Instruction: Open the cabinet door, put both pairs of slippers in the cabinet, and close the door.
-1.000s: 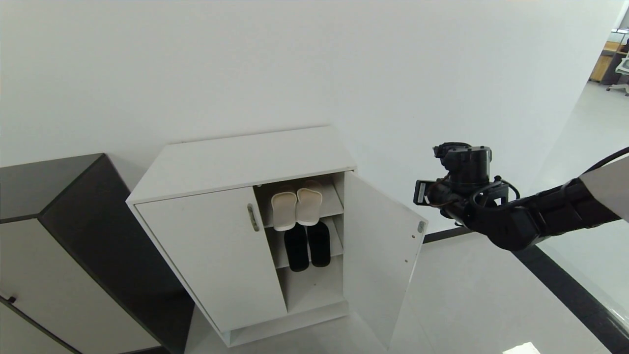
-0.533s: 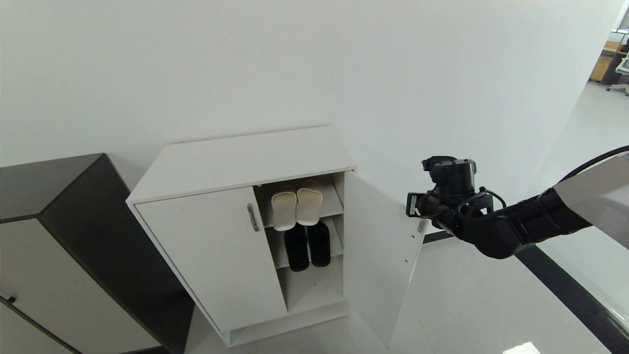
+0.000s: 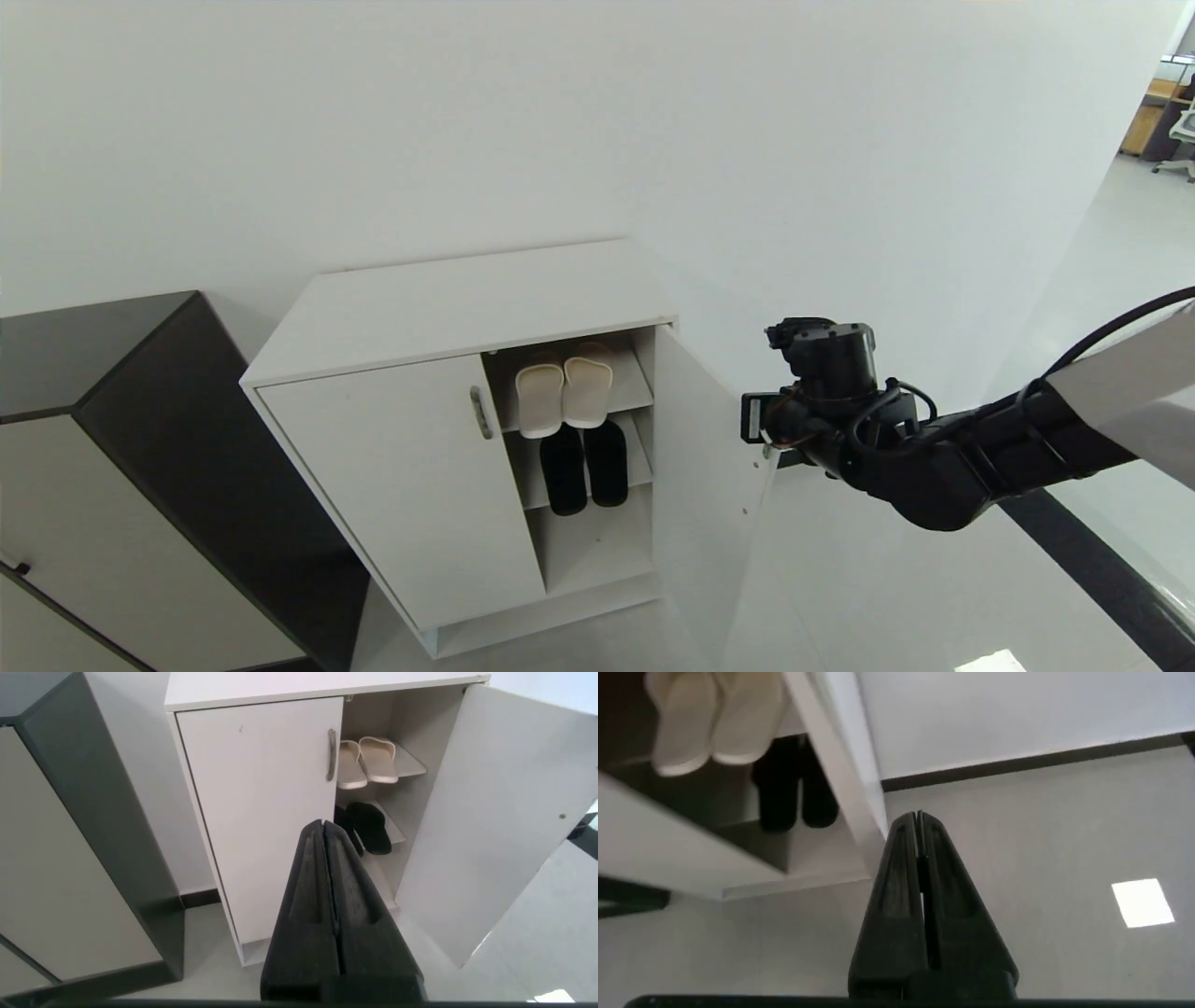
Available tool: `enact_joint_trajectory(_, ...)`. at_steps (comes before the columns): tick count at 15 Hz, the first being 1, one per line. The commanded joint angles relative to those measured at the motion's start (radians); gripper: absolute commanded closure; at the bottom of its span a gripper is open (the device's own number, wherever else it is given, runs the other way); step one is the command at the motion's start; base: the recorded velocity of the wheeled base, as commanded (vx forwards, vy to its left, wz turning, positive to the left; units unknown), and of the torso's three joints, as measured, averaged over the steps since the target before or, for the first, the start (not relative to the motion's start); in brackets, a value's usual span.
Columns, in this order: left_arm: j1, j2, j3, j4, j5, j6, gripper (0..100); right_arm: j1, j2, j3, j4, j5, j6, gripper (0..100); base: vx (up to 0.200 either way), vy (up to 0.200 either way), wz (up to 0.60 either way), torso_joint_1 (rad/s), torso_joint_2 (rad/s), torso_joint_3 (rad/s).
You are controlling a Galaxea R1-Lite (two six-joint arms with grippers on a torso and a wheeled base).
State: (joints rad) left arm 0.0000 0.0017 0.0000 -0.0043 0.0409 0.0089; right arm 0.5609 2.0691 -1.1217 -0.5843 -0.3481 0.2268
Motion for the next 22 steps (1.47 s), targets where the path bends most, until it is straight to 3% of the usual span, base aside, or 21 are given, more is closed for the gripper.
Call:
enact_joint_trajectory(1, 0.0, 0.0, 0.0, 0.0, 0.001, 0.0, 100, 0.048, -0.053, 0.031, -0.002, 0.0, 0.014, 100, 0.0, 0.0, 0.0, 0.0, 0.0, 0.0)
enact_joint_trajectory(7, 0.0, 0.0, 0.0, 0.0, 0.001, 0.0, 100, 0.179, -0.21, 0.183, -0.003, 0.072, 0.009, 100, 0.0, 0.0, 0.0, 0.0, 0.0, 0.0)
enact_joint_trajectory(15, 0.0, 0.001, 0.0, 0.0, 0.001, 0.0, 100, 0.208, -0.228, 0.237, -0.022, 0.101, -0.047, 100, 0.0, 0.0, 0.0, 0.0, 0.0, 0.0)
enact_joint_trajectory(22, 0.0, 0.0, 0.0, 0.0, -0.003, 0.0, 100, 0.208, -0.219, 0.244, -0.025, 0.1, -0.047, 100, 0.0, 0.0, 0.51, 0.003, 0.0, -0.001)
